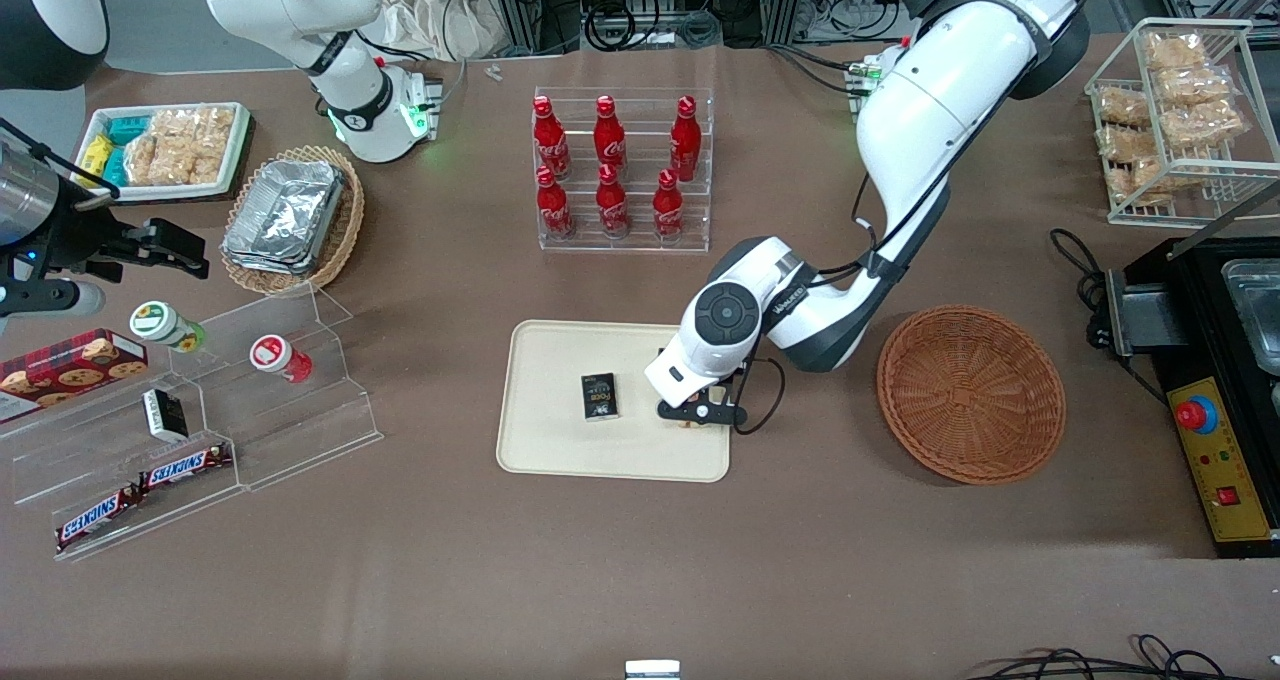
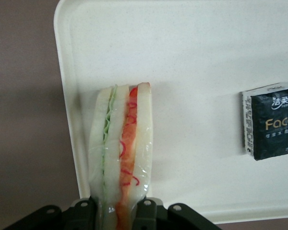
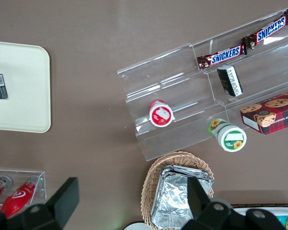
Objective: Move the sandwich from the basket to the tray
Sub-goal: 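Carry the sandwich with the left gripper over to the cream tray, then lower the sandwich onto the tray beside the black packet and release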
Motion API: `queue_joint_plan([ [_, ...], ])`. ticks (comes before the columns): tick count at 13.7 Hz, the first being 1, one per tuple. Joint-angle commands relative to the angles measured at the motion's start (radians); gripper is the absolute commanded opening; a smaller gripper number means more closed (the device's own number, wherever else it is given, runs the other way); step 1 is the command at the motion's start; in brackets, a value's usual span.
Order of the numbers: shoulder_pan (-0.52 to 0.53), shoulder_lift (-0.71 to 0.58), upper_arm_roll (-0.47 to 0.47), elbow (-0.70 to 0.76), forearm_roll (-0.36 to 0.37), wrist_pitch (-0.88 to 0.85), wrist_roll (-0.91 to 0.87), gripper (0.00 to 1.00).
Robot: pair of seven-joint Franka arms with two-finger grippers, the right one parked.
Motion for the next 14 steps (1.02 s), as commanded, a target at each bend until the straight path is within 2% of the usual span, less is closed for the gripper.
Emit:
queue_joint_plan([
  [1, -0.01, 0.02, 0.008, 0.029, 0.043, -0.004, -0.009, 0.31],
  [2, -0.01, 0.023, 0.008, 0.029, 0.043, -0.004, -0.01, 0.46],
  [3, -0.01, 0.02, 0.008, 0.029, 0.043, -0.004, -0.02, 0.84],
  [4, -0.01, 0.015, 0.008, 0.029, 0.043, -0.004, -0.052, 1.0],
  [7, 0.002, -0.01, 0.006, 0.026, 0.031, -0.024, -0.083, 1.0],
  [9, 0.01, -0.069, 0.005, 0.023, 0.02, -0.131, -0.078, 1.0],
  [11, 0.063, -0.147, 0.0, 0.021, -0.032, -0.261, -0.04, 1.0],
  [14, 0.154, -0.27, 0.002, 0.018, -0.112, -0.419, 0.133, 1.0],
])
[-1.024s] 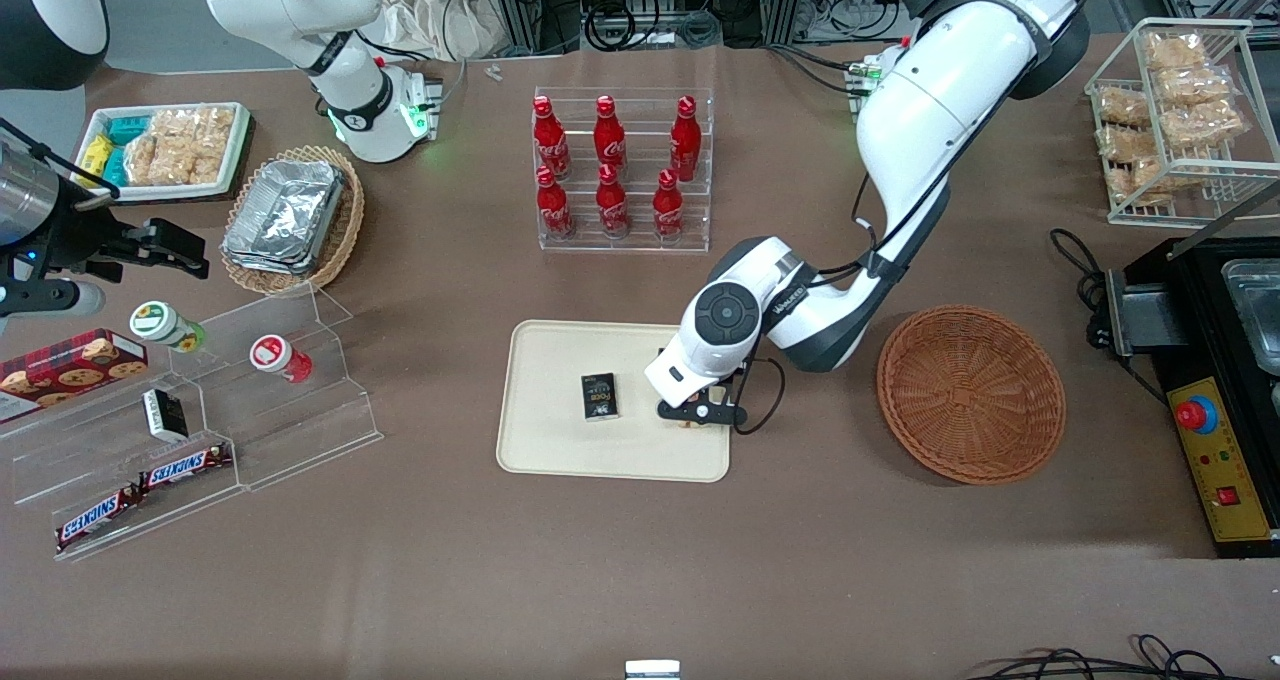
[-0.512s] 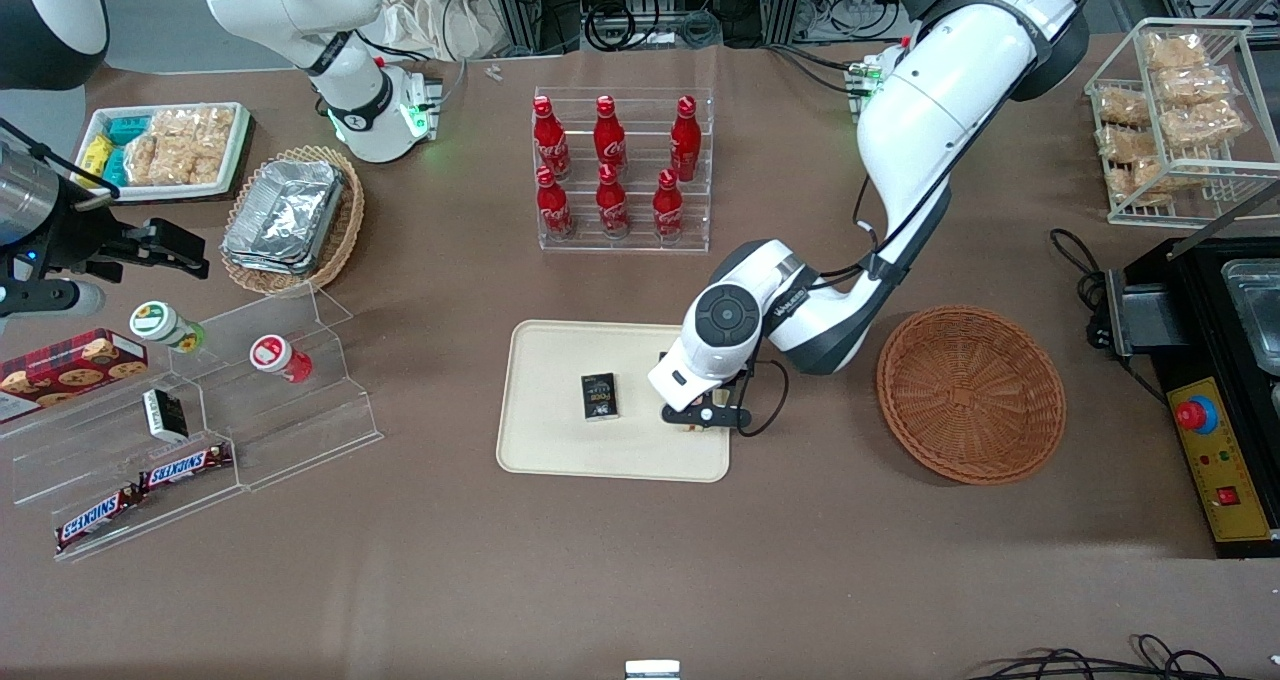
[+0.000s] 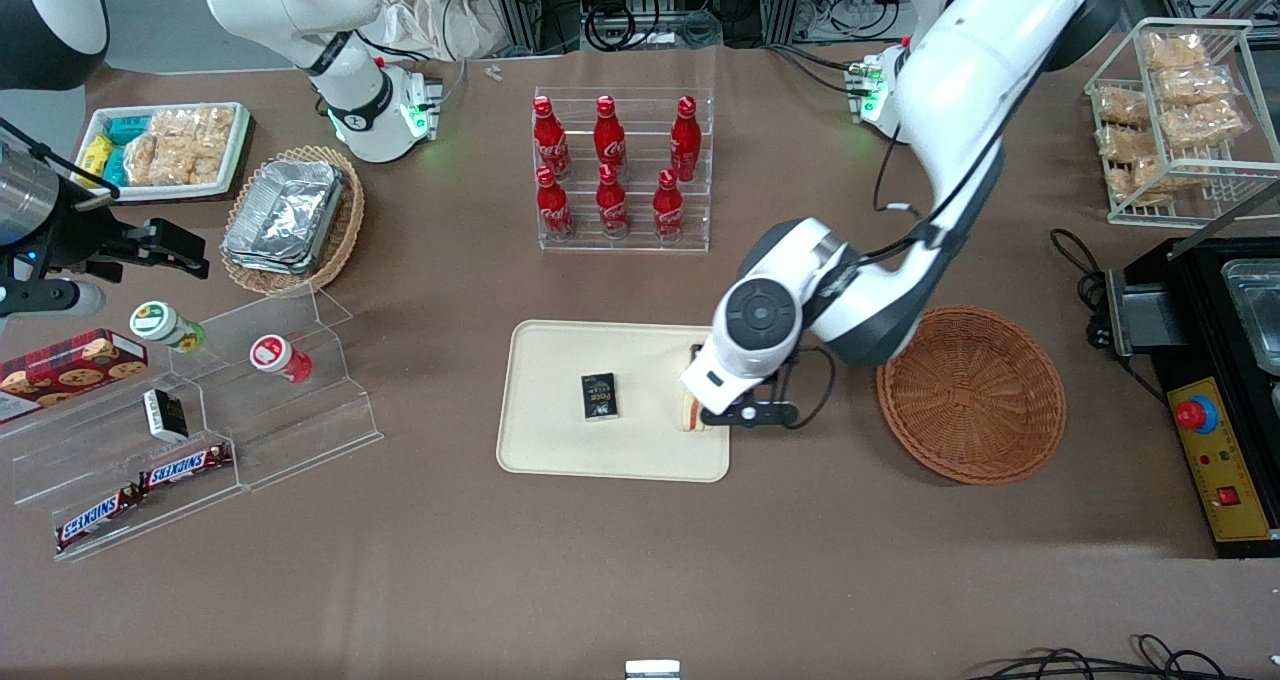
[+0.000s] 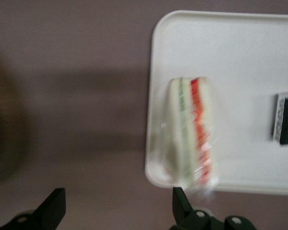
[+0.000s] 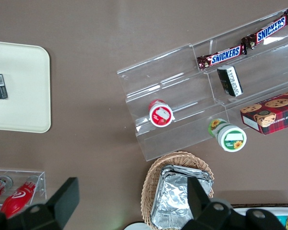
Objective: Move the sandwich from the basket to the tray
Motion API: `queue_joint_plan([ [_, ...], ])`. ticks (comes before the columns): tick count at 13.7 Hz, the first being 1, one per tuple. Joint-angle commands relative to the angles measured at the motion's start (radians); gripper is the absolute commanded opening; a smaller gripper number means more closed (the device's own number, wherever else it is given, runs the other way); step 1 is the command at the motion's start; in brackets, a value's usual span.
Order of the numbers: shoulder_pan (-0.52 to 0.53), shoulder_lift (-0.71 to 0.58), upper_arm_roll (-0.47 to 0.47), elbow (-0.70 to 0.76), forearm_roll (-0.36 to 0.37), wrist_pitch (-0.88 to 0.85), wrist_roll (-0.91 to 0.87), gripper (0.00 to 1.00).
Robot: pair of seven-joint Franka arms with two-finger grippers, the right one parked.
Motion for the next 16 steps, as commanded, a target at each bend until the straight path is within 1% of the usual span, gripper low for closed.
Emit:
queue_joint_plan([
  [1, 0.101, -0.127, -0.003, -0.033, -0.048, -0.118, 0.137, 1.0],
  [3, 0.162, -0.199, -0.001, -0.045, -0.047, -0.203, 0.235, 1.0],
  [7, 0.306, -0.31, 0.0, -0.048, -0.047, -0.286, 0.449, 1.0],
  [11, 0.4, -0.343, 0.003, -0.034, -0.047, -0.338, 0.458, 1.0],
  [12, 0.426, -0.353, 0.002, -0.028, -0.059, -0.358, 0.458, 1.0],
  [13, 0.471, -0.355, 0.002, -0.025, -0.108, -0.391, 0.457, 1.0],
  [14, 0.51, -0.362, 0.002, -0.02, -0.14, -0.395, 0.467, 1.0],
  [16, 0.534, -0.373, 0.003, -0.02, -0.13, -0.398, 0.471, 1.0],
])
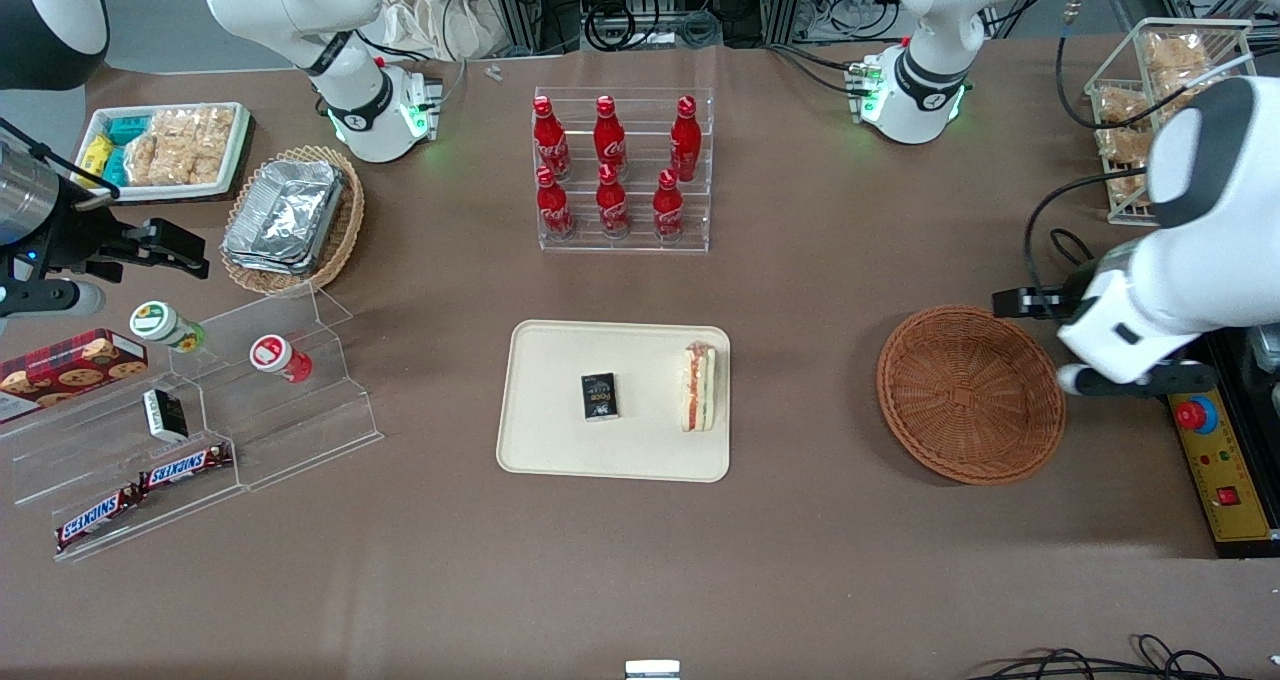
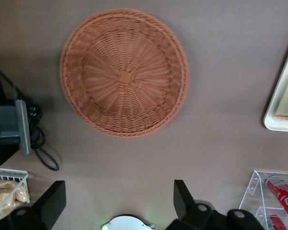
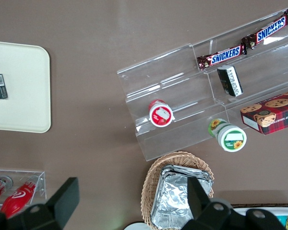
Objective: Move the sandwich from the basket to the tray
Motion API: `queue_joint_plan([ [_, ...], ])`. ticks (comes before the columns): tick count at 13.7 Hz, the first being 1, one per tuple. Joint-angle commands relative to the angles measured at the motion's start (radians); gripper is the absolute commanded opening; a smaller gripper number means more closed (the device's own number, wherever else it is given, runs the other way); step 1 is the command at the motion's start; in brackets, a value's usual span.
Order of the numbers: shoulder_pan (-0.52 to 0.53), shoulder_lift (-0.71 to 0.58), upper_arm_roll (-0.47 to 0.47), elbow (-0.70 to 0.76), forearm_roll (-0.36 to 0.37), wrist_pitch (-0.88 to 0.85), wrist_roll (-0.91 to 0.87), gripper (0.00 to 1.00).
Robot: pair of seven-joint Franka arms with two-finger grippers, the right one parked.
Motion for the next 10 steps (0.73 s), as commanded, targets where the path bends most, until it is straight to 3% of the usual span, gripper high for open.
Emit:
queue_joint_plan([
  [1, 0.033, -0.034, -0.005, -0.011, -0.015, -0.02, 0.016, 1.0],
  [6, 0.085, -0.049, -0.008, -0.024, 0.034, 0.01, 0.126, 1.0],
  [8, 0.055, -0.066, 0.013, -0.045, 0.034, 0.046, 0.124, 1.0],
  [10, -0.111, -0.077, 0.204, -0.053, 0.01, 0.05, 0.124, 1.0],
])
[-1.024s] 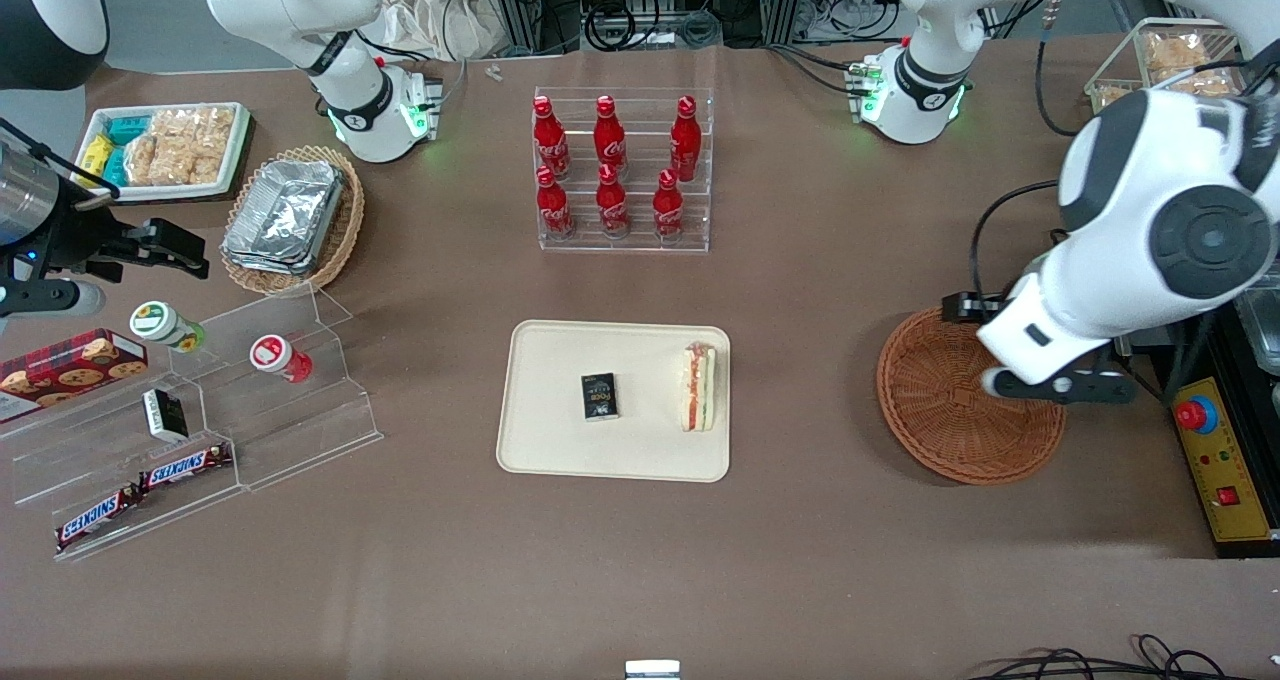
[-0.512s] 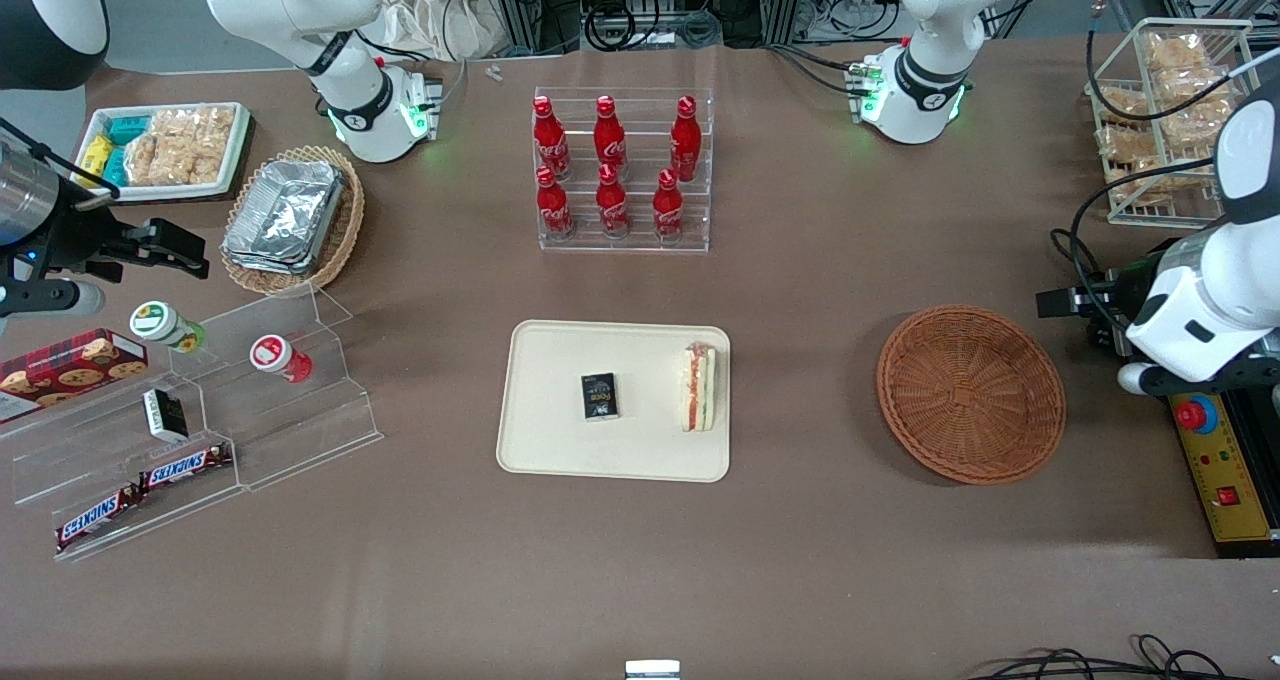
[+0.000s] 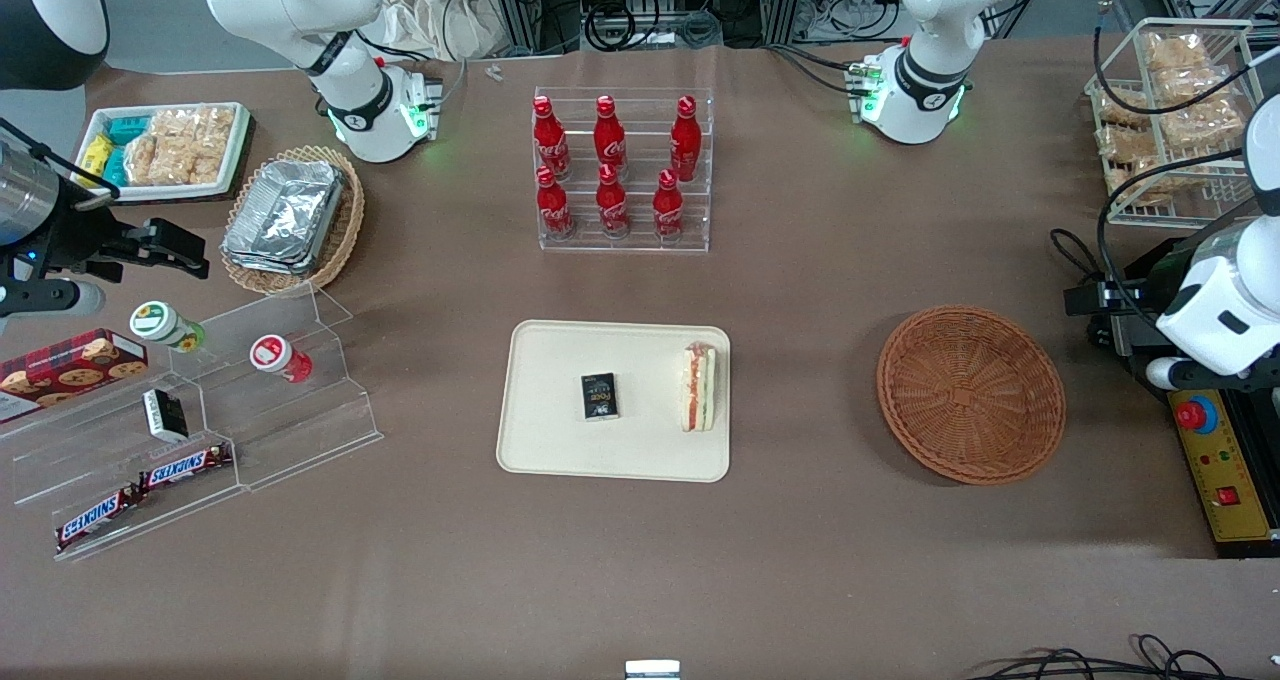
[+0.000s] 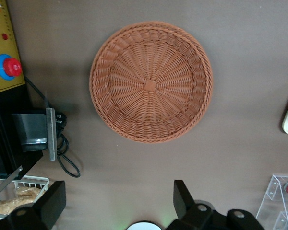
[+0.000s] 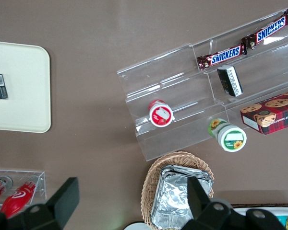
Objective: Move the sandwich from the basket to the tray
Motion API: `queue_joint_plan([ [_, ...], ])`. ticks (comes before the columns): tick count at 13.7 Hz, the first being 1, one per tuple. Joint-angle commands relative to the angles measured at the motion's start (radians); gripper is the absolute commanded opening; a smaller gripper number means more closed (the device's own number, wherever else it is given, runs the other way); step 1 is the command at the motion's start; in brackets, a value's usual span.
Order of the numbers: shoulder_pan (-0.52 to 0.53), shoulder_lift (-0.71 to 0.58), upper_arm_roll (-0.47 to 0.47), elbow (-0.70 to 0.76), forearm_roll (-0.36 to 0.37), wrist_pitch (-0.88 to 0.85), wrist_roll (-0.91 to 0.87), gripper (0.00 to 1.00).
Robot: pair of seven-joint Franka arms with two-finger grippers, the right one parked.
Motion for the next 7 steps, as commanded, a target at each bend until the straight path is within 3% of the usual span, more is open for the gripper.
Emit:
queue_joint_plan([
  [1, -0.18, -0.056, 0.201, -0.051, -0.034, 0.027, 0.017, 1.0],
  [4, -0.255, -0.116, 0.298, -0.152, -0.054, 0.103, 0.017, 1.0],
  [7, -0.256, -0.121, 0.299, -0.177, -0.059, 0.136, 0.017, 1.0],
])
